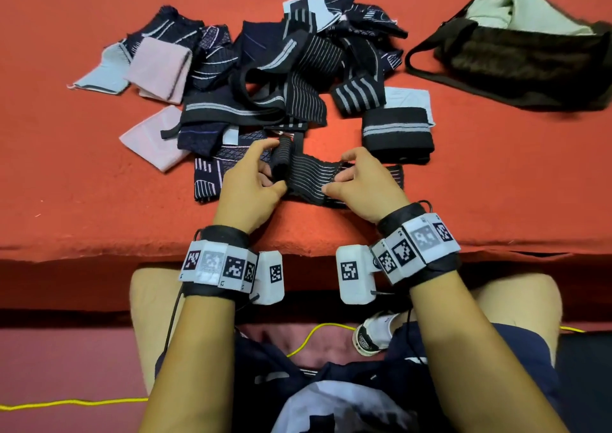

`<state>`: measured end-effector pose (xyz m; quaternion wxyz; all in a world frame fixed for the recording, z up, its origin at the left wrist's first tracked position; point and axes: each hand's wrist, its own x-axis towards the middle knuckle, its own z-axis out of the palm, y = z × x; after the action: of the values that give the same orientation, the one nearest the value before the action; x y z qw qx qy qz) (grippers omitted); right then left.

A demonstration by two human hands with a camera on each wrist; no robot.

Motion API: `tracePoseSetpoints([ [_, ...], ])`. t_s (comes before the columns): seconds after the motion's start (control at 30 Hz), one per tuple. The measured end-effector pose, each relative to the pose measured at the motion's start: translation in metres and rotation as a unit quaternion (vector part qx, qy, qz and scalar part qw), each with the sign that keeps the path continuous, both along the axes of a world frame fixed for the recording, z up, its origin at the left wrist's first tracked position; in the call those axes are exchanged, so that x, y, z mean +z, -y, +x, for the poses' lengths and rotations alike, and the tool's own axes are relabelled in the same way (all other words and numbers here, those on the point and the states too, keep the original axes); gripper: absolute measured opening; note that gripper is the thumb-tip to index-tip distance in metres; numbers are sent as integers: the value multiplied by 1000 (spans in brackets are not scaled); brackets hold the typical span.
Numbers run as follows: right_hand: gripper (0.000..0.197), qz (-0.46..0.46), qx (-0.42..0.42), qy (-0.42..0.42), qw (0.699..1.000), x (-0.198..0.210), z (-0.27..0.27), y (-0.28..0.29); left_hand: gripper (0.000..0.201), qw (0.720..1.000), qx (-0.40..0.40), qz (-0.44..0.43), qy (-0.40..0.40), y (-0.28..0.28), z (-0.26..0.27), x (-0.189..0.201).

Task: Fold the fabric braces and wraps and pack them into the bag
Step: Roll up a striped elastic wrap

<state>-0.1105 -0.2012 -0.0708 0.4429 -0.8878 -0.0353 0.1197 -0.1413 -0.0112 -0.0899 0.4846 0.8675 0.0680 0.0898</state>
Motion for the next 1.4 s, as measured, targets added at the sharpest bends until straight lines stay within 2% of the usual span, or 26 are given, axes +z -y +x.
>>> tracePoseSetpoints([
  [0.1, 56, -26, -15, 5, 1000, -1, 2, -8, 66, 999, -4, 33, 13, 1, -3, 2],
  [0.27, 37, -74, -33, 21, 996, -2, 2, -13, 61, 1000, 8, 12, 20, -1, -4, 5],
  [0.4, 37, -104, -29, 18, 994, -5, 2, -17, 58, 1000, 3, 25, 16, -2, -5, 5],
  [0.47, 15, -111, -29, 17, 993, -6, 4, -18, 57, 999, -2, 44, 10, -2, -6, 4],
  [0.6, 7, -88, -31, 25, 995, -3, 4, -12, 58, 997, -9, 74, 3, -2, -7, 4],
  [0.73, 14, -97, -50, 45, 993, 4, 9, 14, 58, 996, -5, 87, 5, -3, -8, 4],
  [0.9, 20, -123, -77, 24, 989, 4, 9, 45, 60, 989, -2, 148, 14, 0, -5, 0],
  [1.07, 12, -157, -105, 29, 982, -4, 8, 51, 57, 985, -29, 168, -9, 2, -6, 1],
  [1.23, 20, -183, -111, 33, 976, -9, 8, 54, 56, 983, -57, 169, -38, -2, -9, 8],
  [1.4, 10, -190, -110, 36, 975, -8, 7, 56, 54, 981, -79, 169, -59, -4, -9, 13],
])
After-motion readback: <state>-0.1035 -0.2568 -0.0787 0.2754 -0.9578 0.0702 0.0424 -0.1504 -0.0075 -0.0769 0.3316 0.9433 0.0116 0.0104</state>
